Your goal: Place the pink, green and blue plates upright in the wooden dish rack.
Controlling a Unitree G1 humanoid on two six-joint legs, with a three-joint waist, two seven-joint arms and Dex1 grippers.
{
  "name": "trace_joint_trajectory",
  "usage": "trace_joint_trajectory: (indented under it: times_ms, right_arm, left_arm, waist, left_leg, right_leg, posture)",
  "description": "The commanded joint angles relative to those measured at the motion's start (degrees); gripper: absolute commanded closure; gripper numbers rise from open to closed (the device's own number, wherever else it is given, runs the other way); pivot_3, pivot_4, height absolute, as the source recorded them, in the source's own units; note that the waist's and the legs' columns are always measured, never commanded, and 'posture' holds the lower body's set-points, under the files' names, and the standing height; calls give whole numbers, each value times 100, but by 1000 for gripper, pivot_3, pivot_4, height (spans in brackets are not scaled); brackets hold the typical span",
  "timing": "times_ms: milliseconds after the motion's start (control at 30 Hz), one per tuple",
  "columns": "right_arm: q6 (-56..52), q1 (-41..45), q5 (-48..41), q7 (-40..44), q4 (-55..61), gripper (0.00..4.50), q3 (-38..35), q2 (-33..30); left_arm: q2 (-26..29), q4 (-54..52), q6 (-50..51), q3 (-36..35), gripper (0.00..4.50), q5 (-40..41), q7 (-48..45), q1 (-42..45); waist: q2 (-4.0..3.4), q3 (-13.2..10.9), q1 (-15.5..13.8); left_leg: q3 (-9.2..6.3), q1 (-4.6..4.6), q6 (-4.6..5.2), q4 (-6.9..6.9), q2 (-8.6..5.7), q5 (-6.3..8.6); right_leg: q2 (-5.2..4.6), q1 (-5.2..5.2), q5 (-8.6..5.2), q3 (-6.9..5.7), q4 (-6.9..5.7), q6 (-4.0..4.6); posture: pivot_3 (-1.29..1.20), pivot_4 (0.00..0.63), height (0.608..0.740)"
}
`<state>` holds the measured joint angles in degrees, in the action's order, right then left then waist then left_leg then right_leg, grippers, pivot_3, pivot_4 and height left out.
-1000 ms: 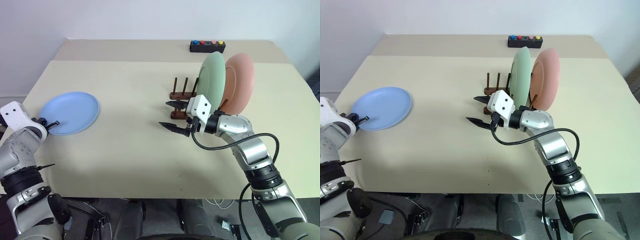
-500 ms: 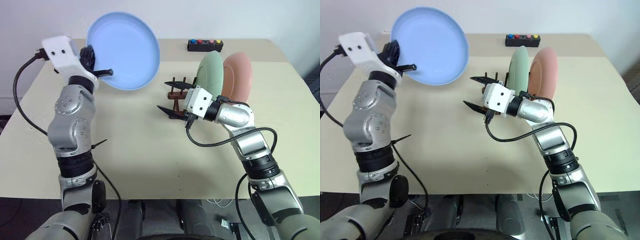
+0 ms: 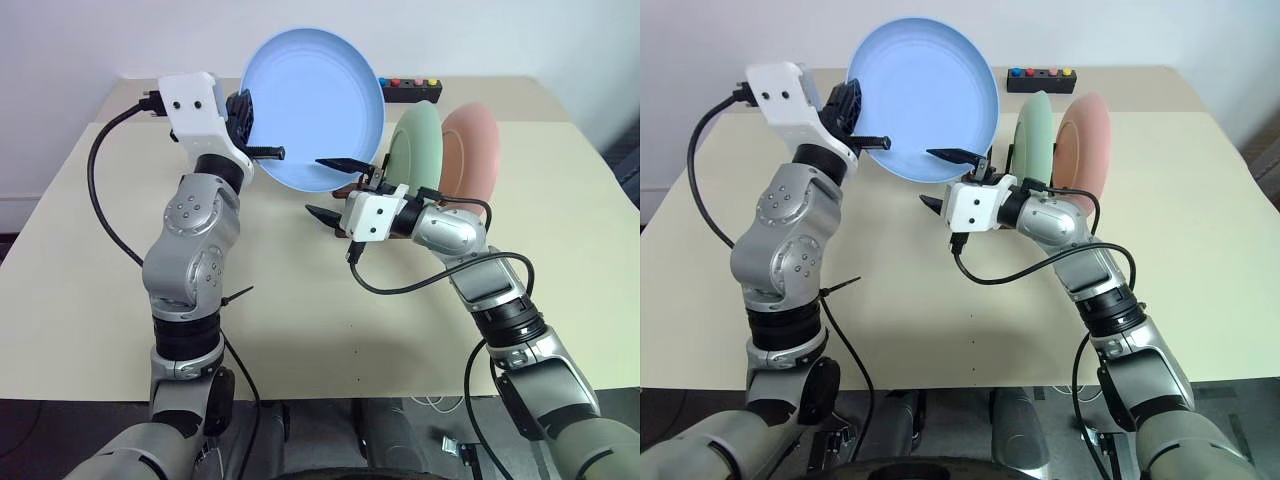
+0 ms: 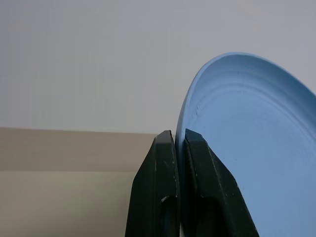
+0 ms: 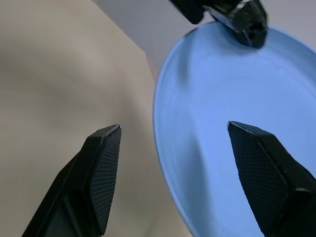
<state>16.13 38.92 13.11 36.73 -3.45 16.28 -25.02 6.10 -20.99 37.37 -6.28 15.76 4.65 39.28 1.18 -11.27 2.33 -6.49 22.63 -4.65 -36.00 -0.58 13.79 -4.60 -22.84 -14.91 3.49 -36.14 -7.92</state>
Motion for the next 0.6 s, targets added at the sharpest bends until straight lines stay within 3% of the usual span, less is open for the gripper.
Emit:
trace_joint_trajectory:
  times_ms: [33,100,267,433,500,600]
  right_arm:
    - [122,124,160,-135,-85,1251,37,64]
    - [139,125,161,-130,-140,1902,26,69]
    - [183,133,149,-138,-185,4446,6,80]
    - [184,116,147,-184,-159,4481,-19,98]
    - [195,138,168,-287,-184,4481,-66,118]
    - [229,171,-40,-340,-125,4500,-169,199]
  left_arm:
    - [4,-402,22,68,4493,99,-142,169]
    - [-1,-428,27,61,4500,104,-188,124]
    - [-28,-421,71,-51,4500,162,-194,77]
    - [-48,-516,-151,-64,4500,276,-419,32]
    - [-189,-472,-553,-423,4500,434,-387,55]
    - [-245,-292,-1359,-1196,3401,534,-50,300]
  waist:
    - [0,0,-2]
    - [0,0,-2]
    - [0,0,-3]
    - [0,0,-2]
    - [0,0,-2]
    - [0,0,8]
  left_leg:
    - [0,0,0,0,0,0]
    - [0,0,0,-1,0,0]
    - [0,0,0,-1,0,0]
    - [-1,0,0,-1,0,0]
    - [0,0,0,-1,0,0]
    - [0,0,-1,-1,0,0]
  right_leg:
    - [0,0,0,0,0,0]
    - [0,1,0,0,0,0]
    - [0,1,0,0,0,0]
    - [0,1,0,0,0,0]
    - [0,1,0,0,0,0]
    - [0,0,0,0,0,0]
  posture:
    - [0,150,734]
    - [0,150,734]
    - [0,150,734]
    - [0,150,734]
    - [0,150,734]
    - [0,150,734]
